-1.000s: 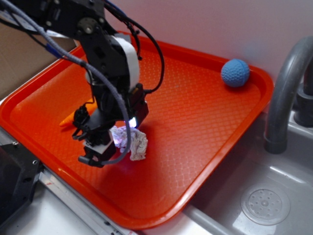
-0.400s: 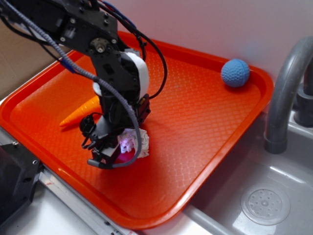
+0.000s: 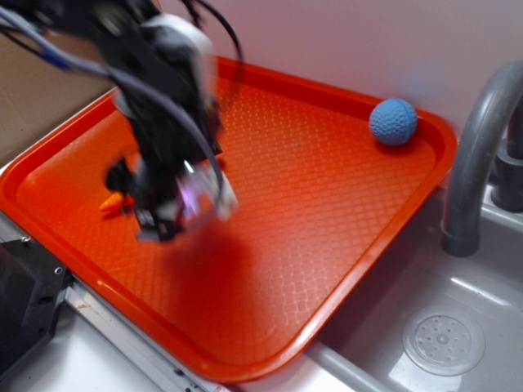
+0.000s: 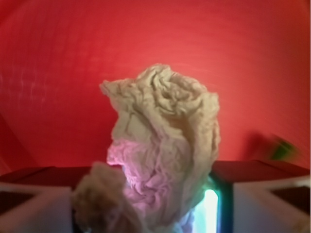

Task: Grab the white paper.

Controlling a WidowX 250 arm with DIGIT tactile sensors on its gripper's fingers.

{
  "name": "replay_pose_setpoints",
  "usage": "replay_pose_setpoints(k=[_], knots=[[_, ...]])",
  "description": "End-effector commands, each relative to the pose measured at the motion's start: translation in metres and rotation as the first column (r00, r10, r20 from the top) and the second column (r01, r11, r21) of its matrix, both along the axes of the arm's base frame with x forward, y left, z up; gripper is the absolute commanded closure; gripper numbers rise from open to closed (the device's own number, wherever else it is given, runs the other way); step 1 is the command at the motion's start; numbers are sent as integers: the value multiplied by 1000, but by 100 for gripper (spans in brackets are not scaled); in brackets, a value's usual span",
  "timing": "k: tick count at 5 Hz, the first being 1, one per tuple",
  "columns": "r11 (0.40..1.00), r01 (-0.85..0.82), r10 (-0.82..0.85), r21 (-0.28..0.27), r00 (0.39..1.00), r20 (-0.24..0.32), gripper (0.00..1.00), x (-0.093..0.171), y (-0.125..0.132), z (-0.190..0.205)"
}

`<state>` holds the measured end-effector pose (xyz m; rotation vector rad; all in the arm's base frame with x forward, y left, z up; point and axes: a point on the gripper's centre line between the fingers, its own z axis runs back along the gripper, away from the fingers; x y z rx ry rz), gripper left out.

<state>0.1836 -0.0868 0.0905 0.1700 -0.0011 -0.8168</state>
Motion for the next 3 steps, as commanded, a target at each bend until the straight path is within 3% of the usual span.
replay_pose_setpoints(k=[1, 2, 3], knots=[[877, -470, 476, -104, 878, 46, 100, -15, 20, 79], [719, -668, 681, -194, 733, 1, 100, -21, 32, 113], [512, -818, 838, -263, 542, -56, 100, -16, 32, 125]])
